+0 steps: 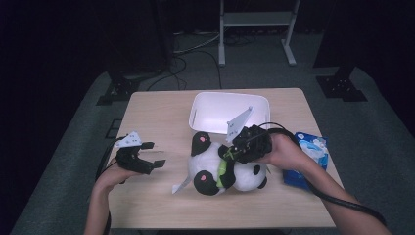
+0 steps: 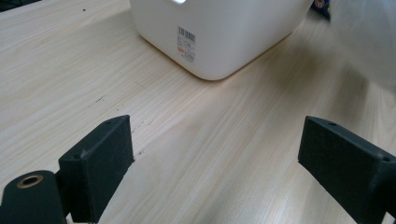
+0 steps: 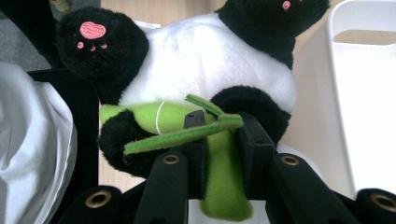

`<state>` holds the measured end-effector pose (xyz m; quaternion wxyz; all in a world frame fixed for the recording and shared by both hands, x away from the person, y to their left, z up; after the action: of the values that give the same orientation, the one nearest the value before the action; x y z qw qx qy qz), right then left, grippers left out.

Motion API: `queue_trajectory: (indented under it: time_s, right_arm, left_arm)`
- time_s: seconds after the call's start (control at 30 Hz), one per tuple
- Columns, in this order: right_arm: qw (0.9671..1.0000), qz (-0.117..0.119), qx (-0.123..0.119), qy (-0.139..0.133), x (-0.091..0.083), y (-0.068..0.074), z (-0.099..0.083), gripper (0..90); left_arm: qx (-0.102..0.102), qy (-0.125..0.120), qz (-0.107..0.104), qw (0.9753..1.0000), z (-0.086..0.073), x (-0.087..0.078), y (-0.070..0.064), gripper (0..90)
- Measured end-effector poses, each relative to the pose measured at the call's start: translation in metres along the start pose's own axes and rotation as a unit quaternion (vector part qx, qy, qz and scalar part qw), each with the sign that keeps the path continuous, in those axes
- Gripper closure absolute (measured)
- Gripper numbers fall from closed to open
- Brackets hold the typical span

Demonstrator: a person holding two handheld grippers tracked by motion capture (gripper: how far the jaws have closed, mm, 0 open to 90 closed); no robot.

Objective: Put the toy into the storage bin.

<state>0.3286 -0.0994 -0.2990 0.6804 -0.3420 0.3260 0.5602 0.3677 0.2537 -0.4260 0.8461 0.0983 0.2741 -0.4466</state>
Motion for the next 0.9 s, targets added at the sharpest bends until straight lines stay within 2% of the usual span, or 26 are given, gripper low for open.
queue_trajectory:
  time_s: [0.17, 0.5, 0.9]
  right_arm:
    - [0.9999, -0.010, 0.008, -0.003, -0.019, 0.001, 0.004, 74.4]
    - [0.9996, -0.026, 0.008, 0.002, -0.055, 0.004, 0.017, 74.4]
    - [0.9993, -0.034, 0.017, -0.003, -0.084, -0.011, 0.031, 74.4]
  left_arm:
    - [-0.005, -0.001, 0.000, 1.0000, -0.001, 0.000, 0.001, 9.0]
    - [-0.013, -0.001, 0.001, 0.9999, -0.004, -0.001, 0.004, 9.0]
    - [-0.019, 0.003, 0.001, 0.9998, -0.008, 0.001, 0.007, 9.0]
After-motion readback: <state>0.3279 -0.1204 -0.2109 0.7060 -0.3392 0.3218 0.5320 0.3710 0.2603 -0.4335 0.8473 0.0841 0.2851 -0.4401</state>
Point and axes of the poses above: each handheld gripper's, and its own axes: x roughly forward along the jaws, z roughly out of its top, y roughly to its left, the point moved 2 cm from there along x, roughly forward along the jaws, and after that the axes turned 1 degree about -x, right-handed, at the moved point
